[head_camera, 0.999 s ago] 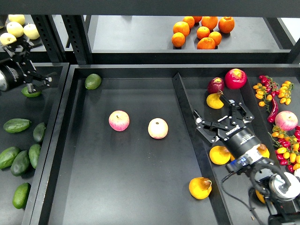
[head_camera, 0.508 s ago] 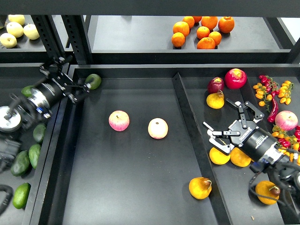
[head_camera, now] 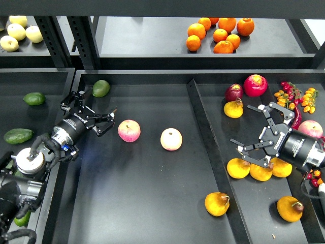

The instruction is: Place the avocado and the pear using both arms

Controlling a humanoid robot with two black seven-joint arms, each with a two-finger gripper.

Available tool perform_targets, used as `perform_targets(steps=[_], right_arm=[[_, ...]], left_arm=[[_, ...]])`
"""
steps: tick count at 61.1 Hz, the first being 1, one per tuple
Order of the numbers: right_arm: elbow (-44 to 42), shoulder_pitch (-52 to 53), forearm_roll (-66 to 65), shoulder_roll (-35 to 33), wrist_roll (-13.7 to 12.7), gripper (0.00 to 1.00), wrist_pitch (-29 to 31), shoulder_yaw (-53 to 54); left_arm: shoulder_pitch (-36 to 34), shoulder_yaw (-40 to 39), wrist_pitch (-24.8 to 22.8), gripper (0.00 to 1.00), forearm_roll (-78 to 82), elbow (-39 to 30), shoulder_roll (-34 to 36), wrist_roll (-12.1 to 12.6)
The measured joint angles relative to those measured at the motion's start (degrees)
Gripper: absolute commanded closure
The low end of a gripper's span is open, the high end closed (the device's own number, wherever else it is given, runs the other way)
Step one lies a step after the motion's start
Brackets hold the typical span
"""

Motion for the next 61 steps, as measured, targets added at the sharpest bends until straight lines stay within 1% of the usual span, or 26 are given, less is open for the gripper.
perform_targets(steps=[14,23,39,42,43,61], right_arm=[[0.0,8.3,-2.1,-0.8,0.0,0.0,1.6,-8.6],[0.0,15.1,-6.9,-1.7,0.0,0.0,3.6,-17.0],[-0.2,23.3,-12.3,-1.9,0.0,0.0,5.2,-29.3],[-0.4,24.8,-13.0,-1.8,0.0,0.0,5.8,-32.2],[-0.7,26.5,-13.5,-1.6,0.0,0.0,6.2,-35.3],[-2.7,33.4,-18.2,0.7,0.0,0.0,6.4,-49.2]], left_arm=[[6.1,-2.2,0.0,0.01,0.0,-8.3,-0.7,0.0],[10.1,-3.7,0.0,0.01,0.0,-14.5,-0.7,0.0],[15.7,-4.3,0.0,0.01,0.0,-24.4,-0.7,0.0],[16.7,-4.3,0.0,0.01,0.0,-25.7,-0.7,0.0],[17.4,-4.3,0.0,0.01,0.0,-26.7,-0.7,0.0],[21.6,-3.8,0.0,0.01,0.0,-30.6,-0.7,0.0]])
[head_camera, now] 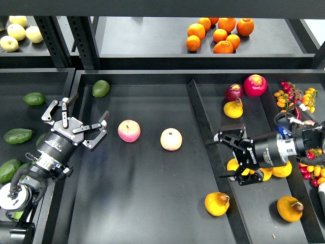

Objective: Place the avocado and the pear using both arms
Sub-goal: 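Lower the right gripper onto the yellow pear and close it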

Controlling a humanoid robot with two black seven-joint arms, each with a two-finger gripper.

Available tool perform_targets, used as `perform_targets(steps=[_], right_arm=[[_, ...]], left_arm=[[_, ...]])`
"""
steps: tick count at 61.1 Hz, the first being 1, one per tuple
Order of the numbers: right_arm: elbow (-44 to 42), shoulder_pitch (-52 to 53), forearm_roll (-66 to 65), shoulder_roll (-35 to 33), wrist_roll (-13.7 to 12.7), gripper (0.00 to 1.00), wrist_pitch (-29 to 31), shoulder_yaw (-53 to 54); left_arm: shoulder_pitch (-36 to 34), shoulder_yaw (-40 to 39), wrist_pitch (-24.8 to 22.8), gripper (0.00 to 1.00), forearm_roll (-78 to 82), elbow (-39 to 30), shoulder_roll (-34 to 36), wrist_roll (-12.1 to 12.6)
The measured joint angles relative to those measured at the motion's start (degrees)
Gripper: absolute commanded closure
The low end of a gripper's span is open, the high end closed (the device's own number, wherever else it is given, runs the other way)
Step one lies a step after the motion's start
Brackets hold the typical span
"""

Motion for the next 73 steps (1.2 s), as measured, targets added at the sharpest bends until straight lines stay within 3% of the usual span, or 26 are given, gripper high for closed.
perform_targets(steps=[29,73], right_arm=[[-3.9,0.5,-4.4,3.0,0.0,0.0,0.0,-7.6],[-21.2,-3.8,-7.3,13.8,0.0,0.0,0.0,-9.9]], left_arm=[[1.4,0.3,0.0,0.01,0.0,-0.8,0.0,0.0],[1.9,0.7,0.0,0.01,0.0,-1.1,0.0,0.0]])
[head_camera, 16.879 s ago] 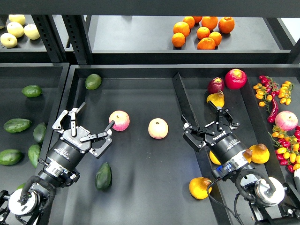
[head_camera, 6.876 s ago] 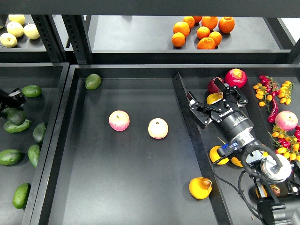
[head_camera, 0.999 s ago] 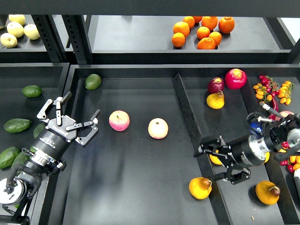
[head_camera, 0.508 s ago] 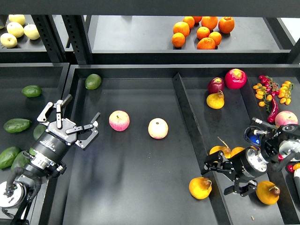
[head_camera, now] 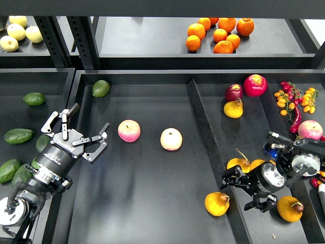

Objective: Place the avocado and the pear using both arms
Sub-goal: 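Lower the right gripper onto the yellow pear and close it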

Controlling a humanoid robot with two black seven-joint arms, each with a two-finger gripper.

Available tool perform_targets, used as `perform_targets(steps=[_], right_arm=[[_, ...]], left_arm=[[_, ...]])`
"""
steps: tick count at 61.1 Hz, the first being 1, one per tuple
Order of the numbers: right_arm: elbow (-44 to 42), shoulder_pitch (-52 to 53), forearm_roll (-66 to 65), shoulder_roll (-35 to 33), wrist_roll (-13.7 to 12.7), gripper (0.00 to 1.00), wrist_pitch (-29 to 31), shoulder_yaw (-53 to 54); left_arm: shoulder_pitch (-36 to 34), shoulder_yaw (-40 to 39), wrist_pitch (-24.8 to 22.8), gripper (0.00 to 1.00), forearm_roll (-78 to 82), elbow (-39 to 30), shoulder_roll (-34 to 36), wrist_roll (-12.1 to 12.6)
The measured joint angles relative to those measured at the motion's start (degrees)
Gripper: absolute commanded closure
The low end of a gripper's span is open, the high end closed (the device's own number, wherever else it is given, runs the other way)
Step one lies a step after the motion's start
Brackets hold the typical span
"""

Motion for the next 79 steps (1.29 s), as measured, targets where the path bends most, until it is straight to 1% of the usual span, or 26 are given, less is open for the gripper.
perform_targets(steps=[14,20,28,39,46,51,52,53,55,56,57,71,79], right_arm=[[-2.6,-0.8,-0.2,2.7,0.0,0.01,0.0,0.1],[-3.7,-1.0,-0.2,3.5,0.0,0.04,0.0,0.1],[-4.7,-1.5,-0.2,4.4,0.0,0.11,0.0,0.2],[-5.7,-2.1,-0.1,4.9,0.0,0.13,0.0,0.7],[-6.8,-2.3,-0.1,5.3,0.0,0.17,0.0,0.7],[-7.4,-2.5,0.0,5.6,0.0,0.23,0.0,0.9],[-7.5,-2.6,0.0,5.7,0.0,0.26,0.0,0.9],[-7.6,-2.7,0.0,5.8,0.0,0.27,0.0,1.0],[-7.8,-2.8,0.0,6.0,0.0,0.34,0.0,1.1],[-7.9,-2.9,0.0,6.1,0.0,0.44,0.0,1.3],[-8.6,-3.0,0.2,6.5,0.0,0.46,0.0,2.0],[-11.8,-4.9,0.6,7.7,0.0,0.59,0.0,6.0],[-12.2,-5.8,0.7,7.8,0.0,0.72,0.0,6.8]], left_arm=[[0.0,0.0,0.0,0.01,0.0,-0.1,0.0,0.0],[0.1,0.0,0.0,0.01,0.0,-0.1,0.0,0.0],[0.6,0.0,0.0,0.01,0.0,-0.1,0.0,0.0],[0.9,0.0,0.0,0.01,0.0,-0.1,0.0,0.0],[0.9,0.0,0.0,0.01,0.0,-0.2,0.0,0.0],[0.9,0.0,0.0,0.01,0.0,-0.2,0.0,0.0],[0.9,0.0,0.0,0.01,0.0,-0.2,0.0,0.0],[0.9,0.0,0.0,0.01,0.0,-0.2,0.0,0.0],[0.9,0.0,0.0,0.01,0.0,-0.3,0.0,0.0],[0.9,0.1,0.0,0.01,0.0,-0.3,0.0,0.0],[0.8,0.1,0.0,0.01,0.0,-0.3,0.0,0.0],[0.8,0.1,0.0,0.01,0.0,-0.3,0.0,0.0],[0.8,0.2,0.0,0.01,0.0,-0.4,0.0,0.0]])
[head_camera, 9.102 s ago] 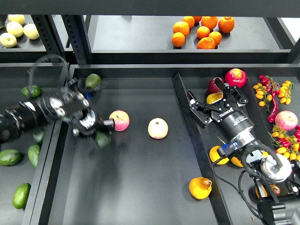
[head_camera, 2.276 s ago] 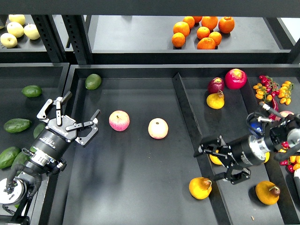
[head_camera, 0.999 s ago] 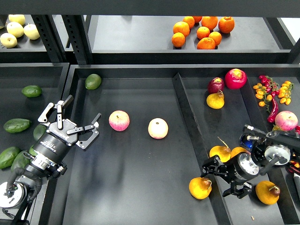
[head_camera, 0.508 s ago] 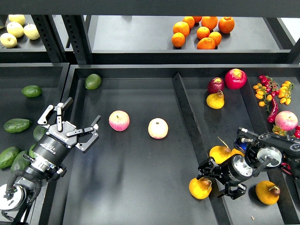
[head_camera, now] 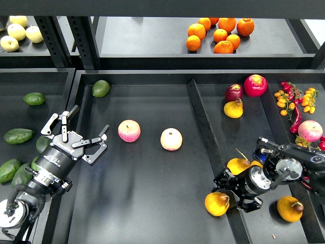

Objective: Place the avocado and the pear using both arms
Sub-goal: 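Lower the right gripper onto the yellow pear and close it, then lift the yellow pear with the right gripper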

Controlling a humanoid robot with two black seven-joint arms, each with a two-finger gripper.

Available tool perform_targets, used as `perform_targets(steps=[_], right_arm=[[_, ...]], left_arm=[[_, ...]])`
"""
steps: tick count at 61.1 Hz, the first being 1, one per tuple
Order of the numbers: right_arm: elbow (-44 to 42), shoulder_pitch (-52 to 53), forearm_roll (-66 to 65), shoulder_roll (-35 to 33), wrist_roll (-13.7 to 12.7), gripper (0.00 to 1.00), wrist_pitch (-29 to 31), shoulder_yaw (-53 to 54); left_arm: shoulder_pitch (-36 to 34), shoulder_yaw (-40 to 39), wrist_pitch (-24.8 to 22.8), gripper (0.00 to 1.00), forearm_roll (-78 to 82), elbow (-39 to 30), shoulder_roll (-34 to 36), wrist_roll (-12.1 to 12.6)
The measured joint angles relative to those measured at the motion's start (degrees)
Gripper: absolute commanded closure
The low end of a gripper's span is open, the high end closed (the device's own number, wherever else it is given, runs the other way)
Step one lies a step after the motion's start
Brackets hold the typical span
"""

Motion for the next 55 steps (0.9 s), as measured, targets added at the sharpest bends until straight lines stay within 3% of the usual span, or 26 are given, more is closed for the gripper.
perform_targets(steps=[13,35,55], right_arm=[[0.3,-1.6,0.5,-0.1,0.0,0.82,0.0,1.9],[3.7,-1.2,5.5,-1.4,0.0,0.82,0.0,9.8],[5.3,3.1,10.6,-7.0,0.0,0.81,0.0,12.1]], left_arm=[[0.0,0.0,0.0,0.01,0.0,0.0,0.0,0.0],[0.0,0.2,0.0,0.01,0.1,0.0,0.0,0.0],[0.0,0.9,0.0,0.01,0.1,0.2,0.0,0.0]])
